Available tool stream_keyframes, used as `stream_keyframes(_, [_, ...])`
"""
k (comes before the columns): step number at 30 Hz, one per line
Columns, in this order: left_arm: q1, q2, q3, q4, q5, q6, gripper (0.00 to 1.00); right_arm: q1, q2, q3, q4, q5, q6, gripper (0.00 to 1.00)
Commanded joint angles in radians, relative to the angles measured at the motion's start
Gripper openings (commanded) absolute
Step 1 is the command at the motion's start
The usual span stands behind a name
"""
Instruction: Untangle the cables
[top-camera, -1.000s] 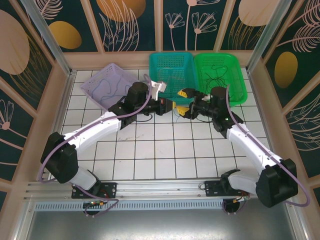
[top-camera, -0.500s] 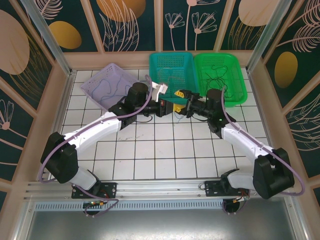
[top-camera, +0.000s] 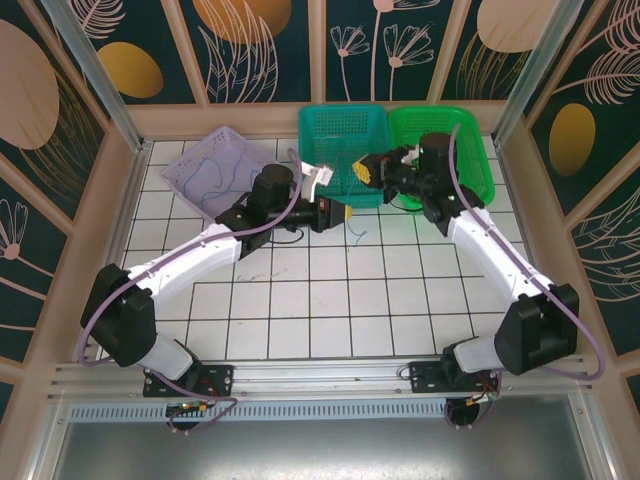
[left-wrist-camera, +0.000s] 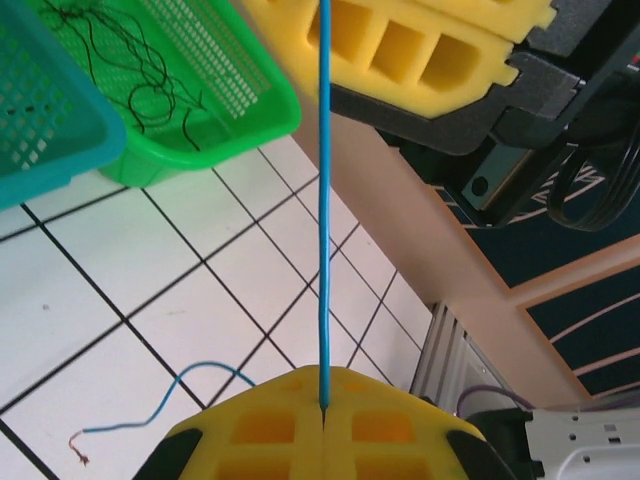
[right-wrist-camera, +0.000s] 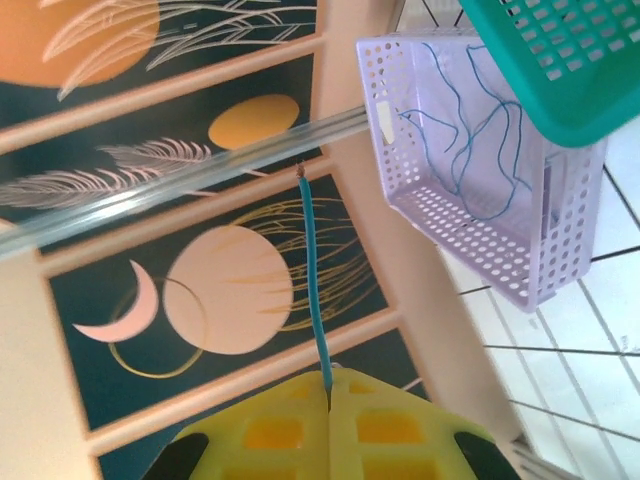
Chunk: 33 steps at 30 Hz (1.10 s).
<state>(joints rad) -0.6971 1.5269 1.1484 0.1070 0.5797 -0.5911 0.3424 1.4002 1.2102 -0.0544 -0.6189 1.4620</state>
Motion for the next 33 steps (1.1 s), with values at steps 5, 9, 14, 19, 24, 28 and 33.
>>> stream_keyframes(5, [-0.019,0.033,-0.015,-0.038,0.053,-0.02,0.0,0.014,0.06,0.243,-0.176,0.131,-0.536,0.0])
stream_keyframes(9, [-0.018,0.03,-0.013,-0.031,0.051,-0.027,0.0,0.051,0.036,0.255,-0.152,0.158,-0.712,0.0])
stream_keyframes(14, [-0.02,0.034,-0.012,-0.025,0.052,-0.033,0.0,0.085,-0.029,0.176,-0.044,0.164,-0.911,0.0])
stream_keyframes(19, [-0.02,0.023,-0.007,-0.012,0.043,-0.039,0.0,0.086,-0.027,0.167,-0.032,0.152,-0.977,0.0])
stream_keyframes(24, [-0.02,0.017,-0.009,-0.007,0.033,-0.051,0.0,0.092,-0.008,0.198,-0.027,0.124,-0.973,0.0])
stream_keyframes(28, [-0.019,-0.005,0.0,-0.008,-0.033,-0.099,0.0,0.09,0.036,0.293,-0.092,0.097,-0.956,0.19])
stream_keyframes(33, [0.01,-0.06,0.064,-0.098,-0.192,-0.138,0.0,0.056,0.033,0.377,-0.178,0.131,-0.893,0.58])
